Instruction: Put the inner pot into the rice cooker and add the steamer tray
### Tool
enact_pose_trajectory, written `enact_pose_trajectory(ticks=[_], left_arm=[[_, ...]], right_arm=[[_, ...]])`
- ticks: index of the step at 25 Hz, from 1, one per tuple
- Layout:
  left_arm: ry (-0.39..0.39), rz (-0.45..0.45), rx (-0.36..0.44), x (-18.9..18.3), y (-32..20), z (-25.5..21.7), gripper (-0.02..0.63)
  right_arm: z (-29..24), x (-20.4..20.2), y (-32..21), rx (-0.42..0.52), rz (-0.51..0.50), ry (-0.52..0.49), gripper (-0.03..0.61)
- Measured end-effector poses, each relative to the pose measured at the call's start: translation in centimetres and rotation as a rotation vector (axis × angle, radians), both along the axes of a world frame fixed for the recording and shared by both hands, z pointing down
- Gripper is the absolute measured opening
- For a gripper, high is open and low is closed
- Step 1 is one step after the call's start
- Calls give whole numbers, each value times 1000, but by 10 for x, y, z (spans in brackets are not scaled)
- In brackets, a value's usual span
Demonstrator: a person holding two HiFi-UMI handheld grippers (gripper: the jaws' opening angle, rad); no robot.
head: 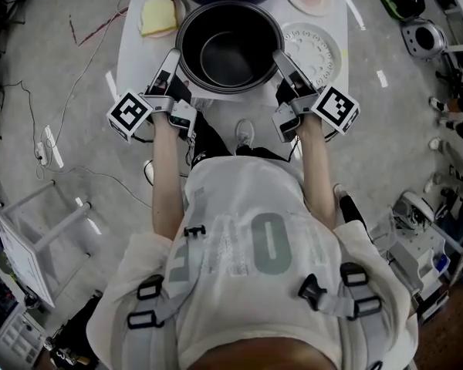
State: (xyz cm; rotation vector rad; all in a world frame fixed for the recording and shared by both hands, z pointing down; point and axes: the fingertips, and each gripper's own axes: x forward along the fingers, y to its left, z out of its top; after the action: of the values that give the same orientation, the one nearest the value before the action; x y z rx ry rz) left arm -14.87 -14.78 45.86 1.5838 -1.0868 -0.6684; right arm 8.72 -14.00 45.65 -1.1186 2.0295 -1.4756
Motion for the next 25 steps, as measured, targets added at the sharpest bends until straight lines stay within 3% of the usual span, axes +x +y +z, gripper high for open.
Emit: enact_pose_trajectory(ticks=[14,19,25], left_arm=[[36,47,-22,10,0,2,175],[40,41,-34,9,0,7,91],[9,41,-49,7,1,14,47]], right_arm=[[4,-3,1,-16,-1,12,188],[8,-1,0,-37,11,-5,114],[17,1,1,-60,14,21,48]])
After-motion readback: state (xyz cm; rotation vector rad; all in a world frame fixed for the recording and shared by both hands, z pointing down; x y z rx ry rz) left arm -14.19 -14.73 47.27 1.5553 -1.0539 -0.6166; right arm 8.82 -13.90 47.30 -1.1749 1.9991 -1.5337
